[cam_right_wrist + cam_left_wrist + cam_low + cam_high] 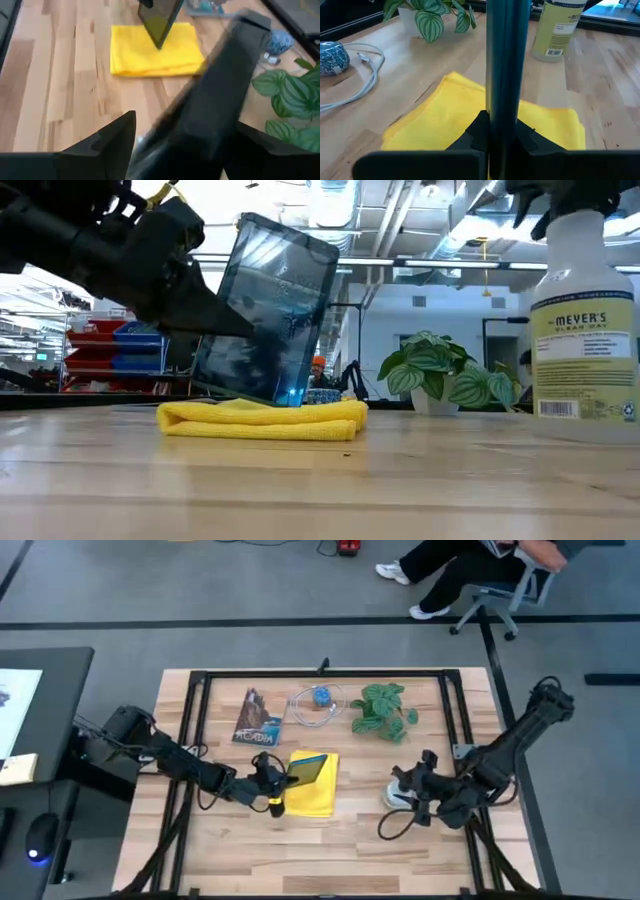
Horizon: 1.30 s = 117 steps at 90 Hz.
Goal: Clean tablet
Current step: Spray the front of the tablet using the cleaning bottle, then wipe the front of the tablet using microfiber towel
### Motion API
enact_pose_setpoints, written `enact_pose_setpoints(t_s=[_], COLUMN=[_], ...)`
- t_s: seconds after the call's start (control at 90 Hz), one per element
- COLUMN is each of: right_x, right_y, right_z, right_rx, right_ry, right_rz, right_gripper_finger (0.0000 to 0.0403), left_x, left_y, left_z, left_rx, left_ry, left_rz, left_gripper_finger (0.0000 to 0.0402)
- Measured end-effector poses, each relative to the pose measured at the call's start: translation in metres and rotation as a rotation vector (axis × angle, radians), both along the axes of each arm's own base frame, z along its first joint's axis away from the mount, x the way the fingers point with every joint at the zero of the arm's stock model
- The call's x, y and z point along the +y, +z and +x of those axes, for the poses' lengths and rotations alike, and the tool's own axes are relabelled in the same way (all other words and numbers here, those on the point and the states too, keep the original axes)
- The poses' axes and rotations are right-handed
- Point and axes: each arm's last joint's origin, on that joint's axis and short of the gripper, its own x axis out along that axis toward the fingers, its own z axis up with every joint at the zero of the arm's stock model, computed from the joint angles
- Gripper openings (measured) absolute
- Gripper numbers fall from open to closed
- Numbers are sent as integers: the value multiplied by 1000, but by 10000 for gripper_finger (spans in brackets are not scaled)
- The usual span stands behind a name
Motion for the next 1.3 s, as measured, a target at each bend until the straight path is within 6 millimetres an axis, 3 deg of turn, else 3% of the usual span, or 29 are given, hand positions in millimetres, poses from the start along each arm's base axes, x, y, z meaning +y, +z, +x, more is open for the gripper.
enact_pose_setpoints(t_s=[0.333, 0.656, 0.867, 1.056, 1.3], right_x=[-20, -21, -13, 3, 23], right_y=[57, 103, 117, 105, 46], right_z=[-18, -13, 7, 48, 103], right_rx=[182, -16, -192, -204, -2], right_ry=[-98, -31, 17, 26, 20], right_rz=[73, 56, 2, -73, -180], right_gripper_finger=[239, 239, 239, 239, 239], left_x=[-1, -8, -9, -11, -15], left_y=[-9, -39, -39, -19, 22], left_z=[2, 13, 13, 10, 6], left_rx=[36, -12, -11, -42, -20], left_ry=[-3, 6, -6, -48, -58], left_rz=[25, 25, 23, 11, 28], left_gripper_finger=[9, 9, 9, 9, 9])
